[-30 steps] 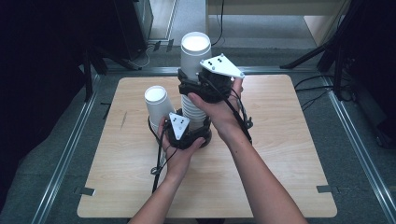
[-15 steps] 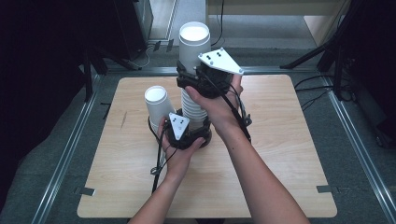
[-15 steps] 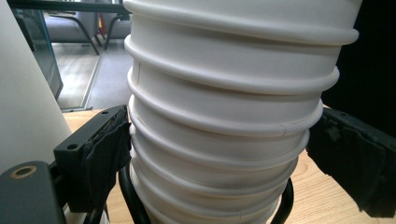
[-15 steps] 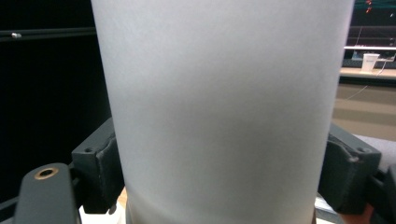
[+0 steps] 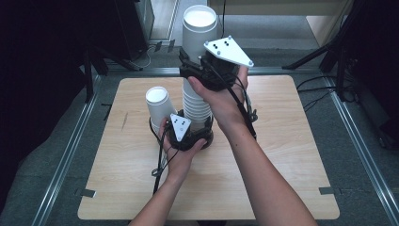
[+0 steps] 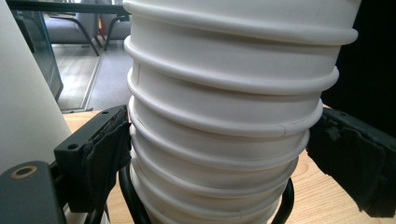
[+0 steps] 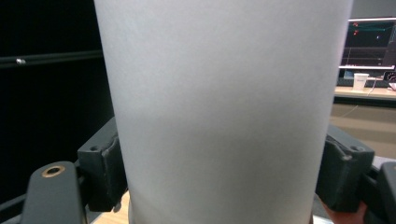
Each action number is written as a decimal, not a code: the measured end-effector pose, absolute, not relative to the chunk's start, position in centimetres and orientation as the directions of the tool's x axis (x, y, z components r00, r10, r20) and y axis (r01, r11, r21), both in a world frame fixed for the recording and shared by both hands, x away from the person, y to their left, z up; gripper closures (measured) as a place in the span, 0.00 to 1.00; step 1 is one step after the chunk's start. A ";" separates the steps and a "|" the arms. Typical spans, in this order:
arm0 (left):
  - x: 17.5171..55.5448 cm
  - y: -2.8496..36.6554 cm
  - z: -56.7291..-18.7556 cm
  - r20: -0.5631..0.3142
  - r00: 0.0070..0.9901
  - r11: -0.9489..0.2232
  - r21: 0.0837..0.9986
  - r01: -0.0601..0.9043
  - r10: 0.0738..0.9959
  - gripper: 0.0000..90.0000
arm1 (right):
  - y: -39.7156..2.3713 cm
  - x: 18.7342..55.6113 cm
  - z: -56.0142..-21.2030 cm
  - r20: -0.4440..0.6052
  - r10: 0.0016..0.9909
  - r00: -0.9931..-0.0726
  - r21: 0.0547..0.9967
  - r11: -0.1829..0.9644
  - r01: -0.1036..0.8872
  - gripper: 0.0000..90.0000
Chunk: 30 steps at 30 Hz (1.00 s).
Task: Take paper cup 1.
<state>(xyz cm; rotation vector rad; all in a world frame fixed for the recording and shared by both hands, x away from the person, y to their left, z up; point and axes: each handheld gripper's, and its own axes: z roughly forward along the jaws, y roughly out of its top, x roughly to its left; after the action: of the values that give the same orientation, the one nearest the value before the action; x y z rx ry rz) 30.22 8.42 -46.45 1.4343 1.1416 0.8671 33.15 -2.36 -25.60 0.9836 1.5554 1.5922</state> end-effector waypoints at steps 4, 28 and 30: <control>30.2 8.4 -46.5 -0.069 0.280 0.015 0.982 0.190 0.958 0.08 | -2.8 32.9 -24.7 0.060 0.880 -0.470 0.998 -0.063 0.010 0.21; 30.2 8.4 -46.4 -0.070 0.280 0.015 0.981 0.191 0.957 0.08 | -7.8 31.6 -23.0 0.069 0.908 -0.414 0.995 -0.093 -0.039 0.22; 30.2 8.4 -46.4 -0.070 0.280 0.015 0.981 0.191 0.957 0.08 | -8.2 31.7 -23.4 0.062 0.912 -0.407 0.996 -0.085 -0.037 0.22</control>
<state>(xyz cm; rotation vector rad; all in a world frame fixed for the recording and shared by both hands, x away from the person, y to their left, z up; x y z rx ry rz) 30.22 8.39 -46.39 1.4351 1.1421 0.8662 31.67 -8.21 -23.38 0.9968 1.4295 1.5946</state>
